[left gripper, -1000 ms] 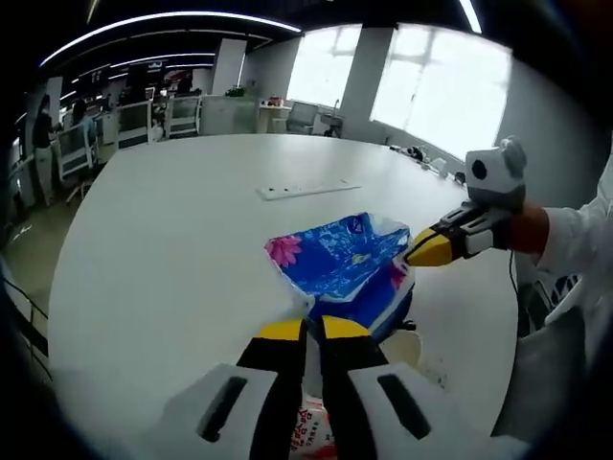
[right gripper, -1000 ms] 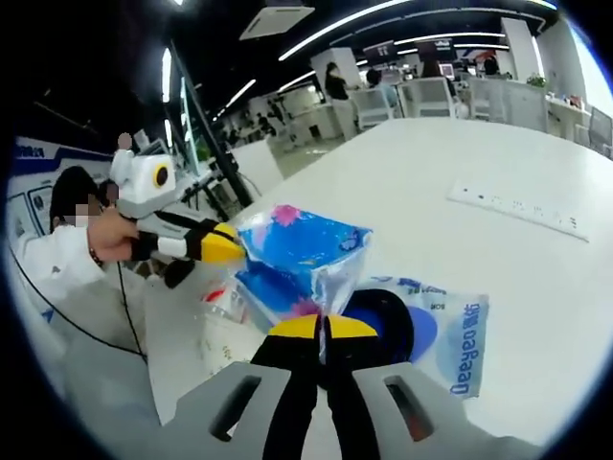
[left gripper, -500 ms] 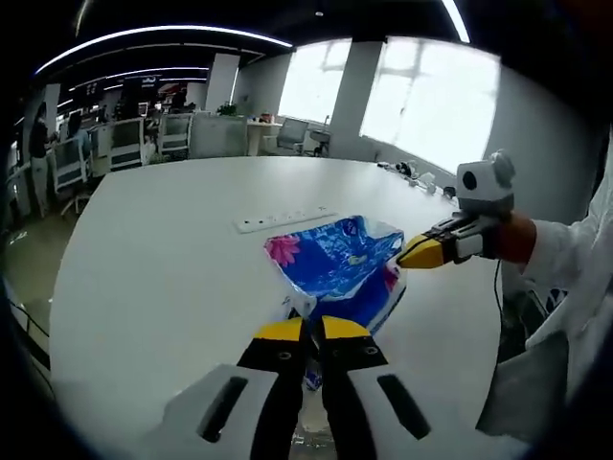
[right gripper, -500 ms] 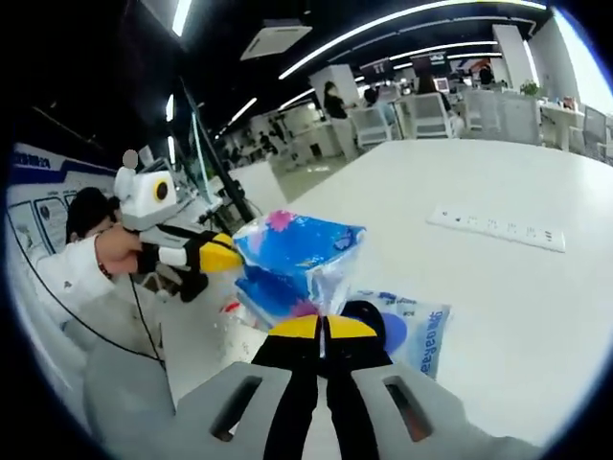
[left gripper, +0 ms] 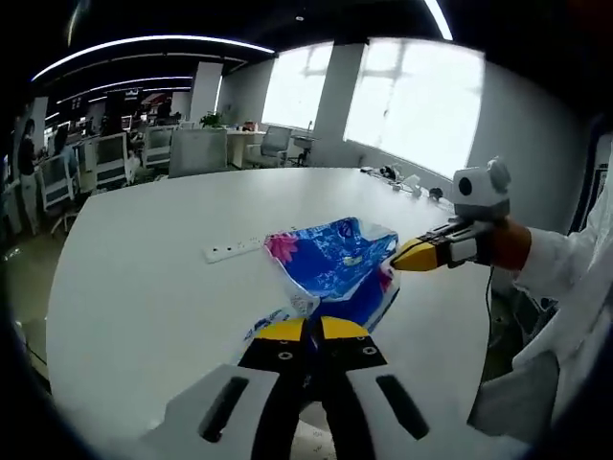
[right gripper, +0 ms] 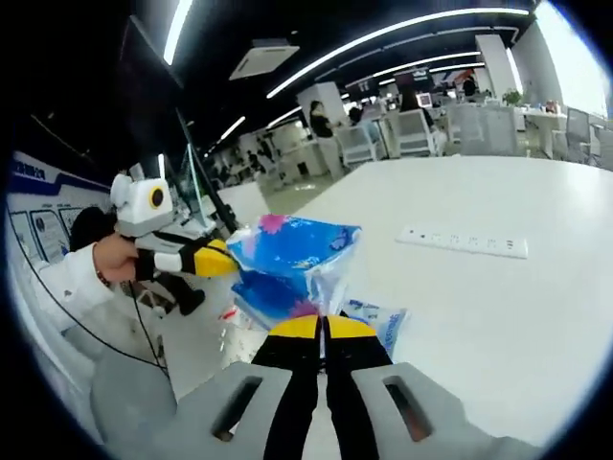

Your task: Arrange the tabletop items into an orderly group along one side of the table until the central work area is clear of visible clutter.

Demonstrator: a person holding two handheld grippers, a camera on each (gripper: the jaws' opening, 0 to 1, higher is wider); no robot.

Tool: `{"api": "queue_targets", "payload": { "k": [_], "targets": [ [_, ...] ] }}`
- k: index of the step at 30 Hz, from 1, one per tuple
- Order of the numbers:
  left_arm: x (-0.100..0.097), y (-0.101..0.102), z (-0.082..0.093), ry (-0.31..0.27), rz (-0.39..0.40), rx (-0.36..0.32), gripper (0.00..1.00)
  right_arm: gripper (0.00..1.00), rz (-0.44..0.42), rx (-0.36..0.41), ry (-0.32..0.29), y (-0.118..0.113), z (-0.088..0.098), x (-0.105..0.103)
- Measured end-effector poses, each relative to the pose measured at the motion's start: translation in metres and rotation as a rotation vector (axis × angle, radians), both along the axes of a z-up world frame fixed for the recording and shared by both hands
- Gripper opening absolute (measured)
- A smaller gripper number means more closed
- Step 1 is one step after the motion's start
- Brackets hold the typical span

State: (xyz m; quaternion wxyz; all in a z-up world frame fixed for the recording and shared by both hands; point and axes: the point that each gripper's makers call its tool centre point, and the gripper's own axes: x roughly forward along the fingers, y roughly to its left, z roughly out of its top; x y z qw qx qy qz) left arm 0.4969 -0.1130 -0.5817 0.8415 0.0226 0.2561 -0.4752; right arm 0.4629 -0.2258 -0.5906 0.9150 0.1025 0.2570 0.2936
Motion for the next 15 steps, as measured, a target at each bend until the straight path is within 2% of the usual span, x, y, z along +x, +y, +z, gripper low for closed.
{"api": "queue_targets", "payload": {
  "k": [9,15],
  "targets": [
    [-0.012,-0.059,0.017,-0.004,-0.062,-0.019,0.00,0.00,-0.092,-0.008,-0.011,-0.057,0.018,-0.019],
    [-0.022,-0.097,0.022,-0.005,-0.097,-0.018,0.00,0.00,-0.134,-0.016,-0.011,-0.093,0.027,-0.032]
  ]
}}
